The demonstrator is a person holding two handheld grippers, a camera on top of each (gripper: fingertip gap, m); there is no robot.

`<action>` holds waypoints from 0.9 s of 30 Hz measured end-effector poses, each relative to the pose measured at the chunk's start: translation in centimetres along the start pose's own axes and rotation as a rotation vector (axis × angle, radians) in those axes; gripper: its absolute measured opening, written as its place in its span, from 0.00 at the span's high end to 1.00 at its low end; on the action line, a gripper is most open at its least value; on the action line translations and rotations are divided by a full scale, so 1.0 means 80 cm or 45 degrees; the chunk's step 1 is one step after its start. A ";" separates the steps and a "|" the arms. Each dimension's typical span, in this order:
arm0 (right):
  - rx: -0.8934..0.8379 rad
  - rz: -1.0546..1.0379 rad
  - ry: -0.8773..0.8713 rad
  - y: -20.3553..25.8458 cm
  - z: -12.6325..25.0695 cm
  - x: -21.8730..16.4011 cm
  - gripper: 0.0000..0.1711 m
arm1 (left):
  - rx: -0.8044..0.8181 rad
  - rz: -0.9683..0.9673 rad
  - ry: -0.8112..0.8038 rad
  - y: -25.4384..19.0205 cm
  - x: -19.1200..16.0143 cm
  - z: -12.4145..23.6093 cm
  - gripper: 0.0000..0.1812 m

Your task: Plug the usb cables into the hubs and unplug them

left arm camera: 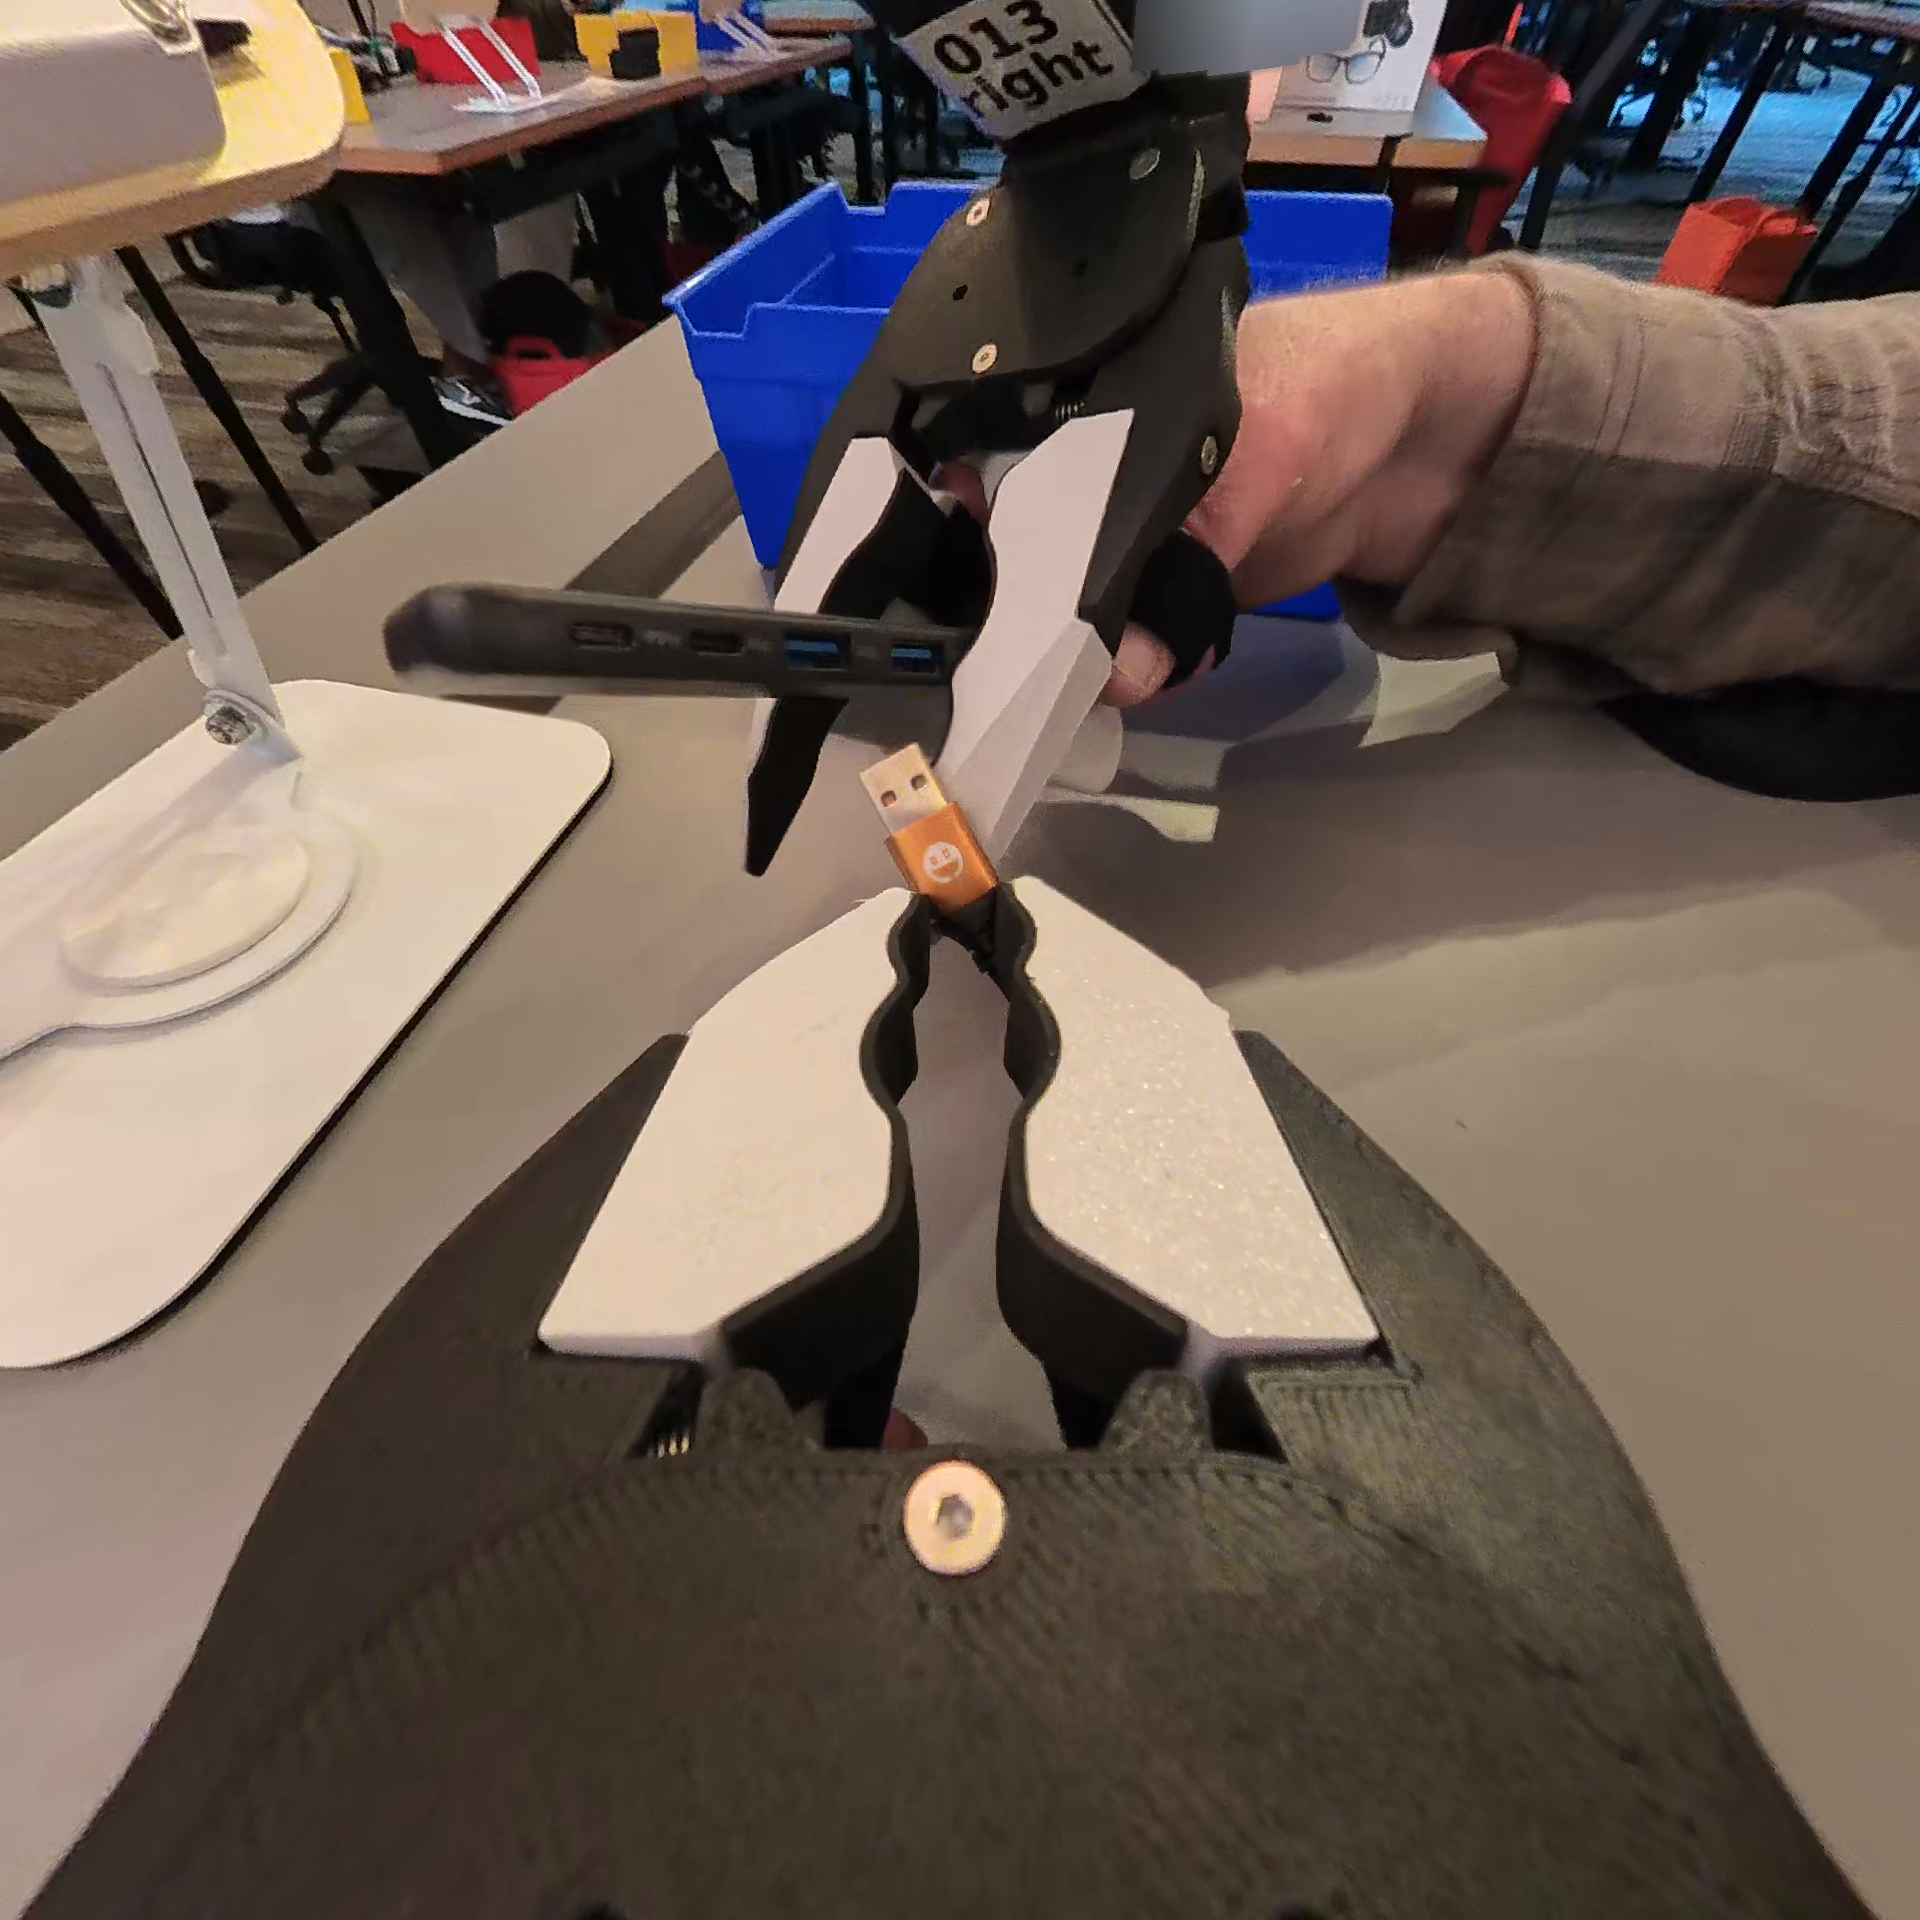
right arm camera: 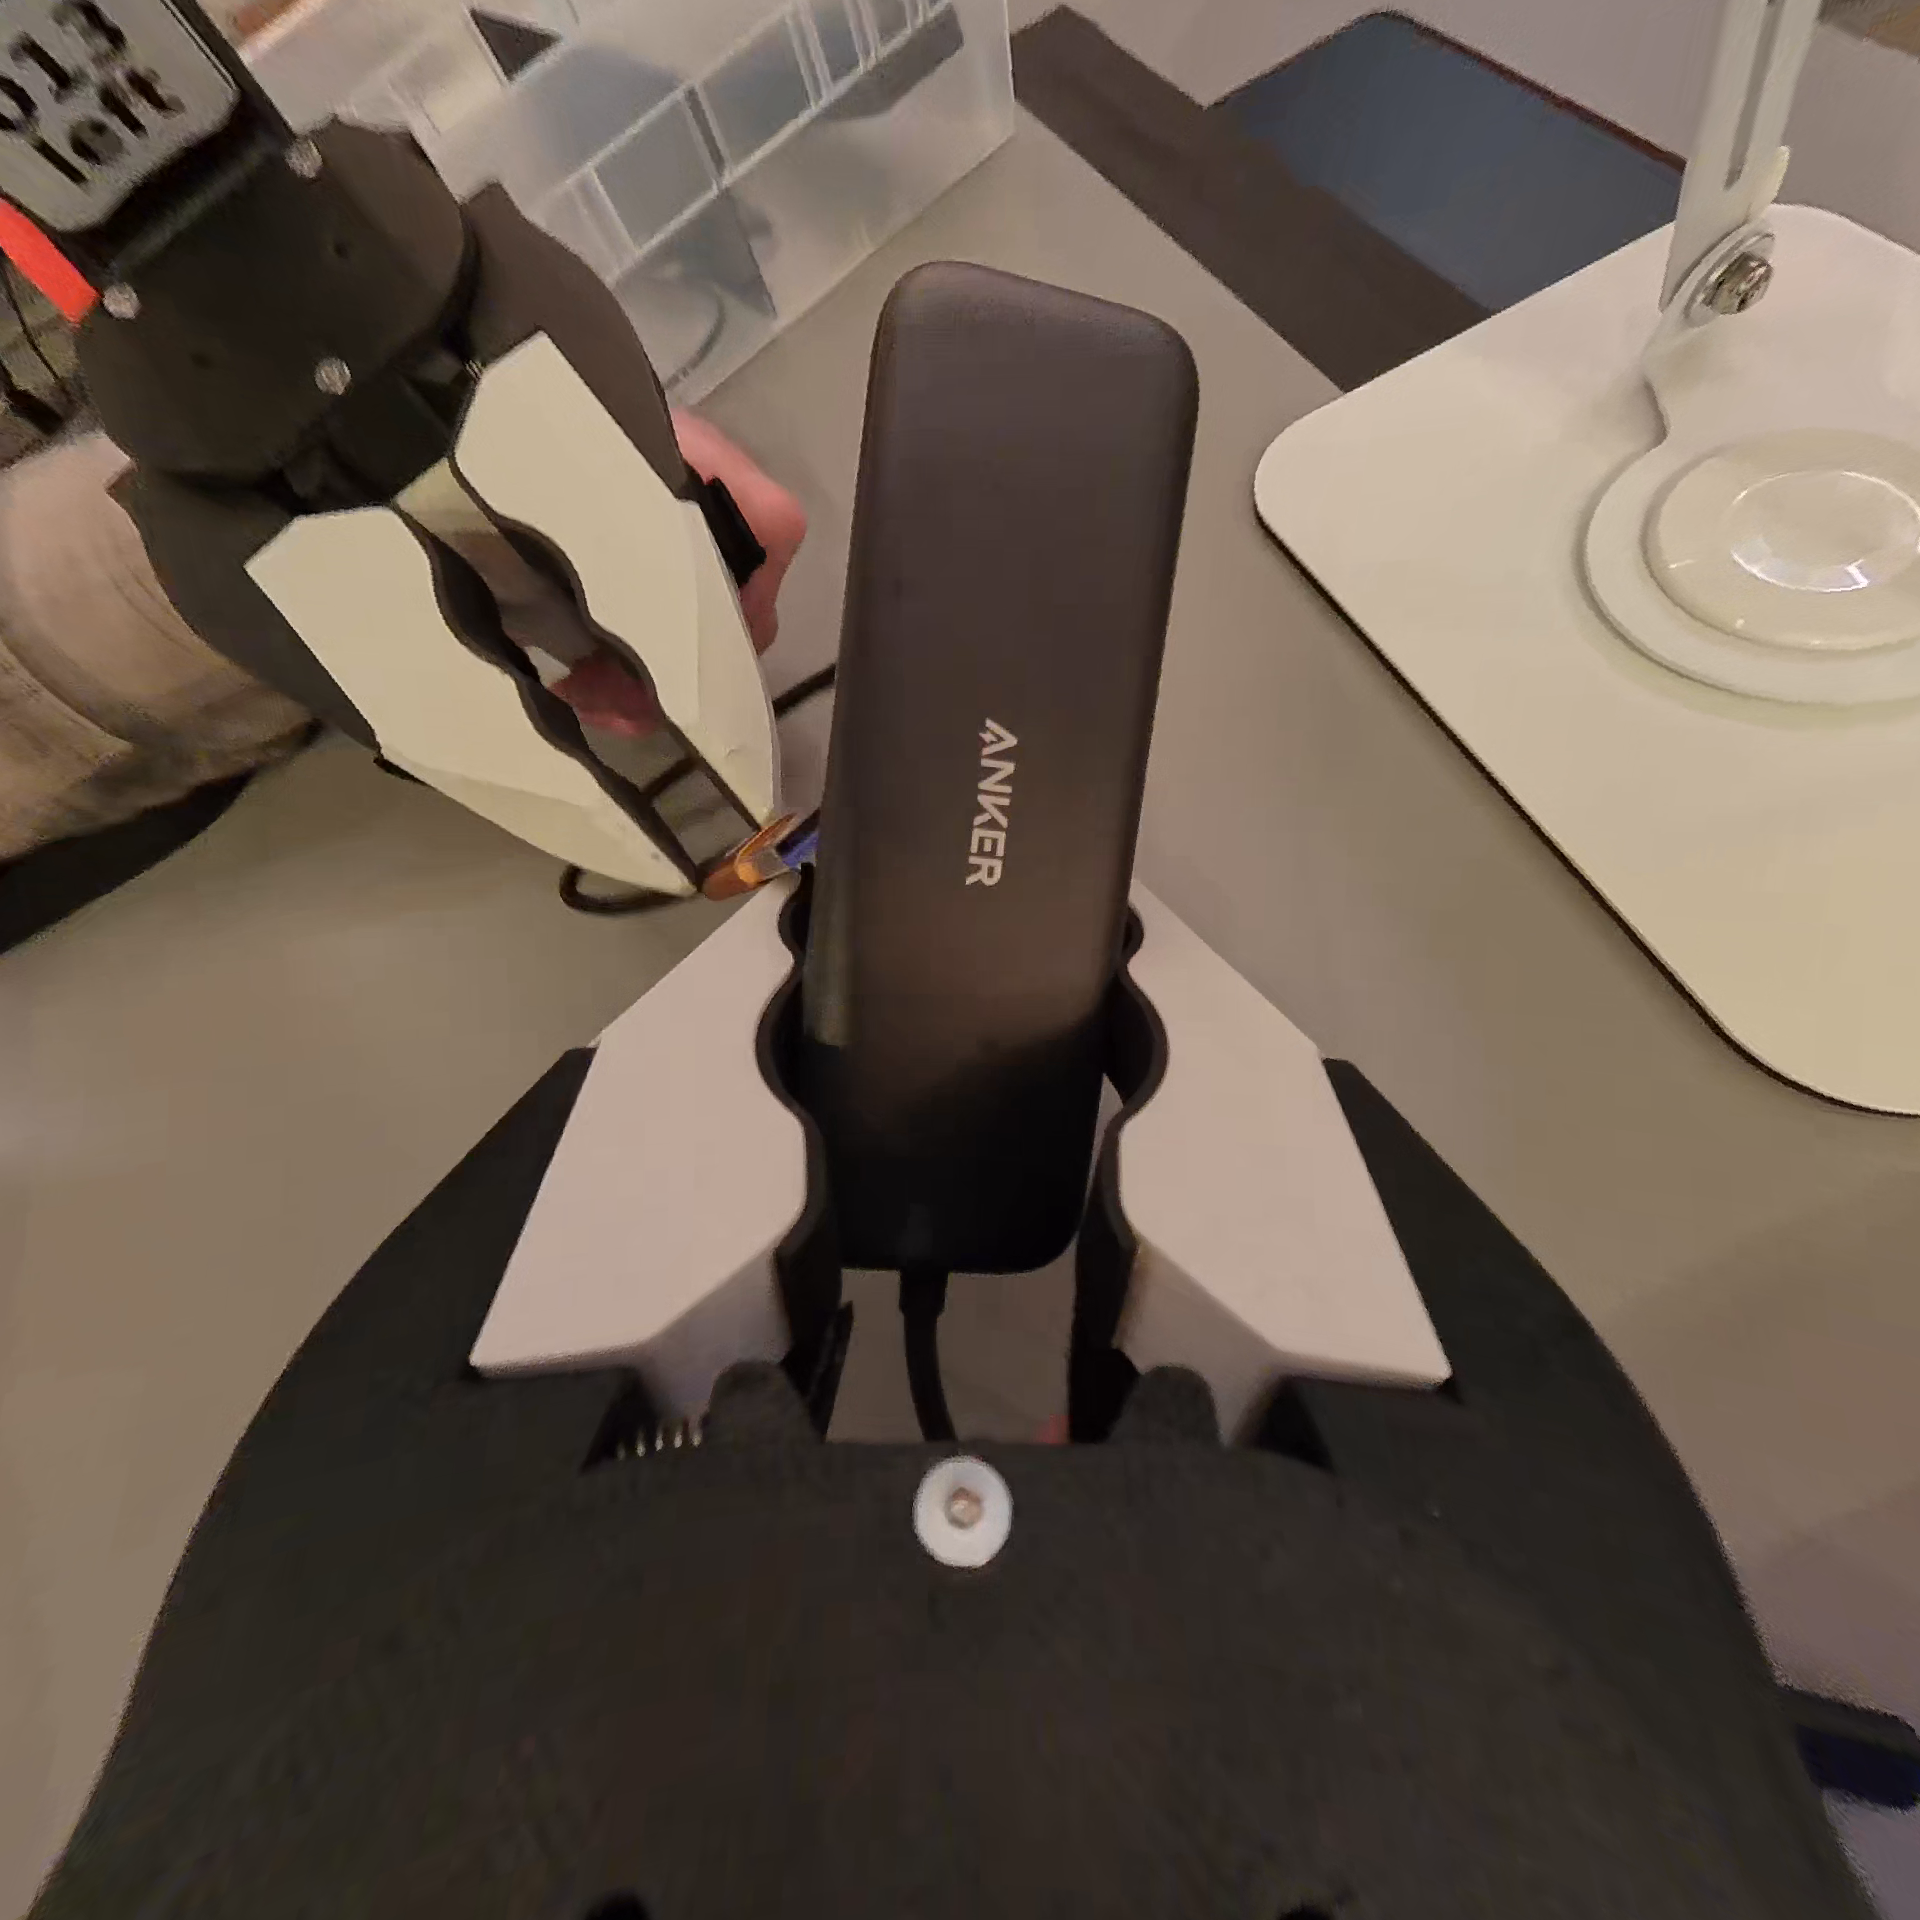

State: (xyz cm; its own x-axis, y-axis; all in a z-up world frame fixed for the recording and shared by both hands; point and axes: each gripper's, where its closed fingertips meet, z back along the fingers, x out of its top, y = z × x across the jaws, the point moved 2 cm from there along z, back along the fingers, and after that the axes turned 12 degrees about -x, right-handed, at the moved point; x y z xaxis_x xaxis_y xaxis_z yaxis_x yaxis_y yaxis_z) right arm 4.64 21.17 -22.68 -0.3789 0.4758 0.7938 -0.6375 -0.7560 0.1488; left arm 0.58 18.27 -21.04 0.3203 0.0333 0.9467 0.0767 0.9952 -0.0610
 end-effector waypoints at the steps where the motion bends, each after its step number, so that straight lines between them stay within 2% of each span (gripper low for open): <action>1: 0.008 -0.018 -0.011 0.000 0.000 0.001 0.70 | 0.012 -0.002 -0.015 0.000 0.002 -0.001 0.93; 11: 0.044 -0.148 -0.129 -0.001 0.005 0.019 0.70 | 0.201 -0.096 -0.079 0.010 0.019 -0.005 0.89; 25: -0.012 -0.270 -0.259 -0.013 0.013 0.037 0.70 | 0.486 -0.246 -0.130 0.018 0.042 -0.001 0.90; 27: -0.060 -0.248 -0.259 -0.019 0.015 0.037 0.70 | 0.471 -0.240 -0.128 0.017 0.043 0.000 0.91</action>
State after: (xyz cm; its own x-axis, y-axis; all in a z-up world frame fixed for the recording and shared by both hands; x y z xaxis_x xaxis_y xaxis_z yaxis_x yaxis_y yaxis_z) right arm 5.26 23.20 -19.86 -0.1066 0.5065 0.8556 -0.7172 -0.6352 0.2867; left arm 1.79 19.74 -17.84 0.2378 -0.1620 0.9577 -0.2247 0.9501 0.2165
